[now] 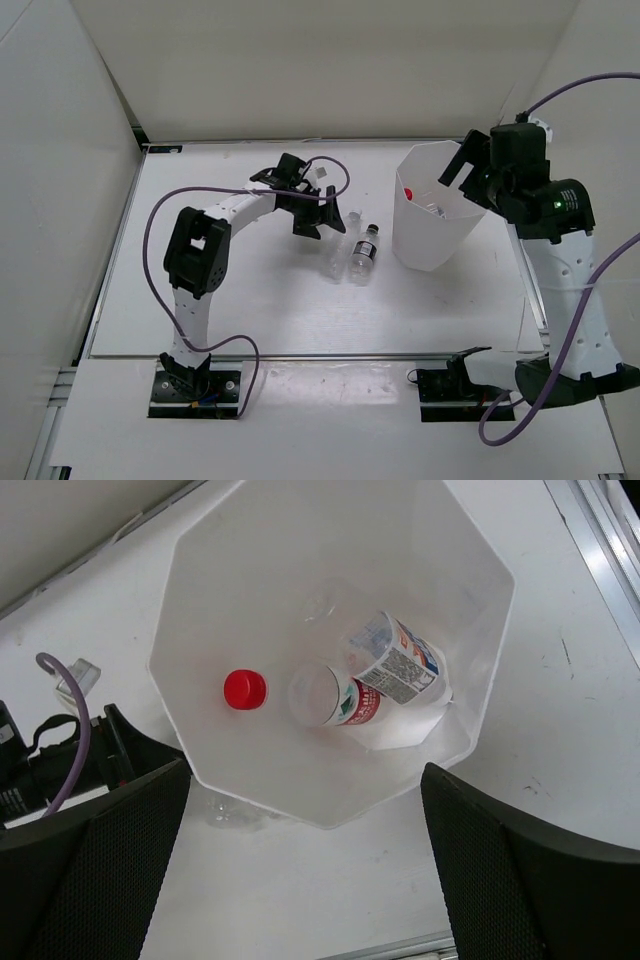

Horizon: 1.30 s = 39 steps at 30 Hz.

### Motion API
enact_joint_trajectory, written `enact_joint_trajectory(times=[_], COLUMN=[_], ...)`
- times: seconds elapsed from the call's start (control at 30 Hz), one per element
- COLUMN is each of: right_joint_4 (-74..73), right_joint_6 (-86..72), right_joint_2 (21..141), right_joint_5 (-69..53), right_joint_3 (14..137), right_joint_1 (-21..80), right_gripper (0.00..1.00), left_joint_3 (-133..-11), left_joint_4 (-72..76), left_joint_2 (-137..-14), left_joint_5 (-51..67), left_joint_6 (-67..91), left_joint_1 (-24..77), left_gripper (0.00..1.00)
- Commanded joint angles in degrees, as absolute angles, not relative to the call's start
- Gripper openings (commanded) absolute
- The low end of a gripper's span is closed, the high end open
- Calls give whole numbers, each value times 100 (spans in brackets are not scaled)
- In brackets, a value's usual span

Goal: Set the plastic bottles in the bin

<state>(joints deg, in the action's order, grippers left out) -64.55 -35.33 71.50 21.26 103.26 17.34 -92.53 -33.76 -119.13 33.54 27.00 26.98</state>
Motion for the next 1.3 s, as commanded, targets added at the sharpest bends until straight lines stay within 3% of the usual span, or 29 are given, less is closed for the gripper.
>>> enact_joint_trajectory(times=[0.0,0.17,0.37,0.43,0.47,0.53,0.63,0.73,0.83,1.07,1.27], right_joint_4=[-6530,-6530,-6530,-6530,-6530,-6530,-6530,-6530,-6582,-6636,-6636], right_joint_6=[-3462,-3463,-3331,-3384,-3384,-3384,-3384,-3445,-3621,-4043,-4166], right_joint_2=[6891,6759,6636,6636,6636,6705,6759,6759,6759,6285,5889], right_joint_5=[2101,1802,1925,1794,1741,1740,1811,1951,1951,2021,2074], right_joint_3=[10143,10011,9774,9686,9686,9686,9764,9817,9765,9422,9299], right_joint_1=[1696,1696,1416,1415,1415,1415,1415,1415,1415,1055,765], right_gripper=[100,100,100,100,100,100,100,100,100,100,100], left_joint_3=[-9308,-9421,-9475,-9615,-9615,-9615,-9667,-10323,-11194,-14084,-14441], left_joint_4=[-3007,-2892,-2716,-2716,-2716,-2716,-2716,-2716,-2890,-2944,-1919], left_joint_2=[-12110,-12577,-12990,-13104,-13104,-12904,-12561,-12095,-11979,-12172,-12349], left_joint_5=[3980,4219,4526,4605,4605,4527,4176,3737,3001,2137,2142], left_joint_6=[2636,2707,2829,2891,2892,2892,3014,3426,3691,3999,4315], left_joint_1=[2707,2760,2760,2812,2812,2812,2752,2594,2522,2470,2829], left_gripper=[100,100,81,71,58,42,35,36,44,50,47])
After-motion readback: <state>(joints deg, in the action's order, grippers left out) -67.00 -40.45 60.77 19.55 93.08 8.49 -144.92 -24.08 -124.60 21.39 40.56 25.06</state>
